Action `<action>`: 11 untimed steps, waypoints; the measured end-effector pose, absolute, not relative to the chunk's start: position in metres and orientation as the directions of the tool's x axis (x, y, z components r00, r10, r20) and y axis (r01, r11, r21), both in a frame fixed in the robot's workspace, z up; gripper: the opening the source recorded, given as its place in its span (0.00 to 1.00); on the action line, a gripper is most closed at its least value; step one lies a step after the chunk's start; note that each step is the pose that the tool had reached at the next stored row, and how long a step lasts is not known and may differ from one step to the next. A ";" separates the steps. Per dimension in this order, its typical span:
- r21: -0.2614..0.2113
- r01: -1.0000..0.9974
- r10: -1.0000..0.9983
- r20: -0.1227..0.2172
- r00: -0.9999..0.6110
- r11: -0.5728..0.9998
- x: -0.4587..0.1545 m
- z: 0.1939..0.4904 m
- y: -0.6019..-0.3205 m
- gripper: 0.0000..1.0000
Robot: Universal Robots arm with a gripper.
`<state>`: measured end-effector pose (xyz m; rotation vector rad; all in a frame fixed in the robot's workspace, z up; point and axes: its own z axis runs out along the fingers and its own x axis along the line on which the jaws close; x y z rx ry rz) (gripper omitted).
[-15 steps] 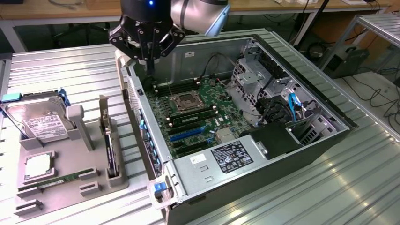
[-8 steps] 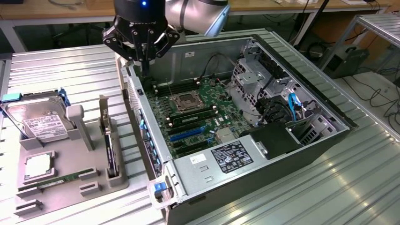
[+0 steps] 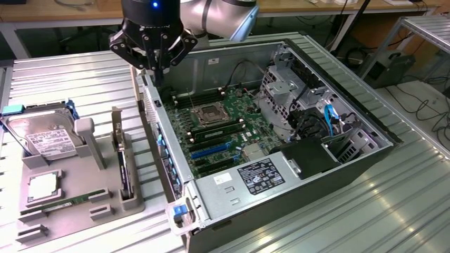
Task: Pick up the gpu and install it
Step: 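Reach for the gpu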
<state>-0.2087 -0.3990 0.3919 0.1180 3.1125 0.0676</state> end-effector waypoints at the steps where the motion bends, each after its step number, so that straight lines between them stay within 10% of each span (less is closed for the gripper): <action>1: 0.044 0.075 0.076 -0.024 -0.997 0.996 -0.209 0.392 -0.399 0.11; 11: 0.044 0.075 0.076 -0.024 -0.997 0.996 -0.214 0.392 -0.399 0.11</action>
